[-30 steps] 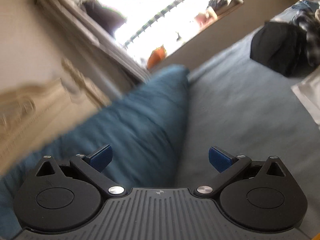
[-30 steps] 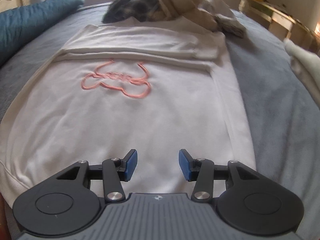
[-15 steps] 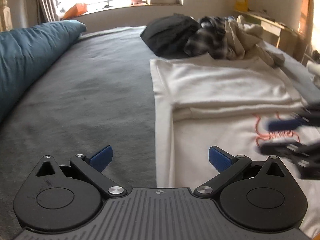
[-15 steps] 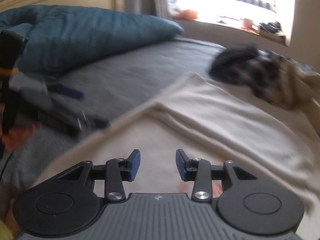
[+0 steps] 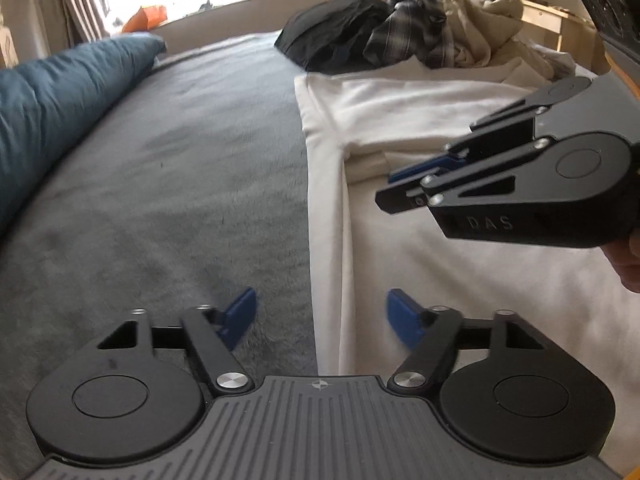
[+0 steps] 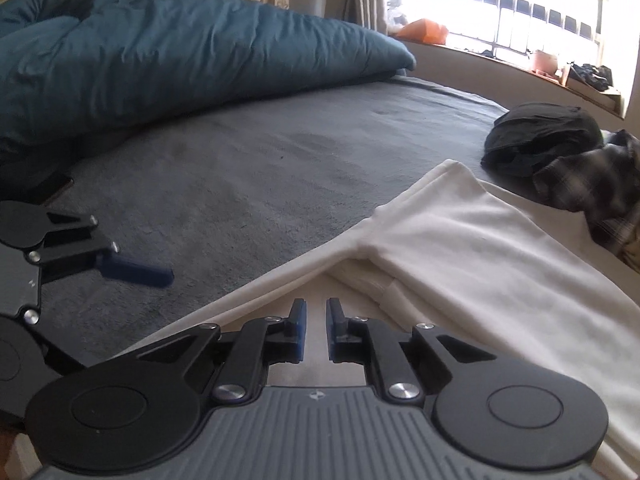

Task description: Fold clothes

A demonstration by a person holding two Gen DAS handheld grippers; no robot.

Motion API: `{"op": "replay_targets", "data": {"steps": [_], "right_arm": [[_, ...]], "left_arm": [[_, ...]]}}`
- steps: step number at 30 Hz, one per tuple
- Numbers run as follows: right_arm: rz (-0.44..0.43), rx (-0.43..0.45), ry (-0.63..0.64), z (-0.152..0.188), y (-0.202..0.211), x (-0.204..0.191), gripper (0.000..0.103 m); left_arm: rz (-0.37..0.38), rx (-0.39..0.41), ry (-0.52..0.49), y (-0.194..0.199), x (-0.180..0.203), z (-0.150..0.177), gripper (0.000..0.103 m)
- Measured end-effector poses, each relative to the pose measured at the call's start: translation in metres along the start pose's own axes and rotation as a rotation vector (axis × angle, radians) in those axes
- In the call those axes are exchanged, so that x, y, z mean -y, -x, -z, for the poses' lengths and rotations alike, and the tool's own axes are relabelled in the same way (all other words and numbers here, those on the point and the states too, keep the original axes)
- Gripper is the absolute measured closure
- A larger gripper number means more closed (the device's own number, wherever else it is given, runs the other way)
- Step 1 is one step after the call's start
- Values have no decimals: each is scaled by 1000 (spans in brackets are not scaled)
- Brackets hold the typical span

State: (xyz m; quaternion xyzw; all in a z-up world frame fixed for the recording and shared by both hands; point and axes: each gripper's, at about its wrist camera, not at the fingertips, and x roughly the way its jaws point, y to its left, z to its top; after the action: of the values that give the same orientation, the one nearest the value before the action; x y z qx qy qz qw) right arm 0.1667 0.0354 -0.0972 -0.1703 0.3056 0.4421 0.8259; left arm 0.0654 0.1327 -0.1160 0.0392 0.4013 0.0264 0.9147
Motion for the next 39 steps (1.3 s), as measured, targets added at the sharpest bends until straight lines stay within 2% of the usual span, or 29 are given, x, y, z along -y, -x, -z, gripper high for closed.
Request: {"op": "replay_targets", "data": {"steps": [3,10,12,13,18,28,35,39], "right_arm": [[0,-6,1,0,-8,2,93],[-12,-36,6,2,-24,3,93],[-20,-42,-5,3,-27,5,96],[-25,-46,-15,3,-28,6,103],[-57,-45,-129,3,-22,20,103],[-42,24,-265,2,17,39,103],[33,42,-316,21,92,62,103],[13,39,-333,17,88,65,103]], "left_arm": [[5,-6,36,0,-4,2,36],[-2,-13,46,0,-8,5,36],[-3,-15,51,-1,-9,6,35],[-5,-15,52,-1,-9,6,35],[-9,-12,54,0,-8,7,35],[-10,-9,68,1,-9,6,35],[0,5,89,0,-11,1,34],[-19,-1,102,-5,-9,-4,31]]}}
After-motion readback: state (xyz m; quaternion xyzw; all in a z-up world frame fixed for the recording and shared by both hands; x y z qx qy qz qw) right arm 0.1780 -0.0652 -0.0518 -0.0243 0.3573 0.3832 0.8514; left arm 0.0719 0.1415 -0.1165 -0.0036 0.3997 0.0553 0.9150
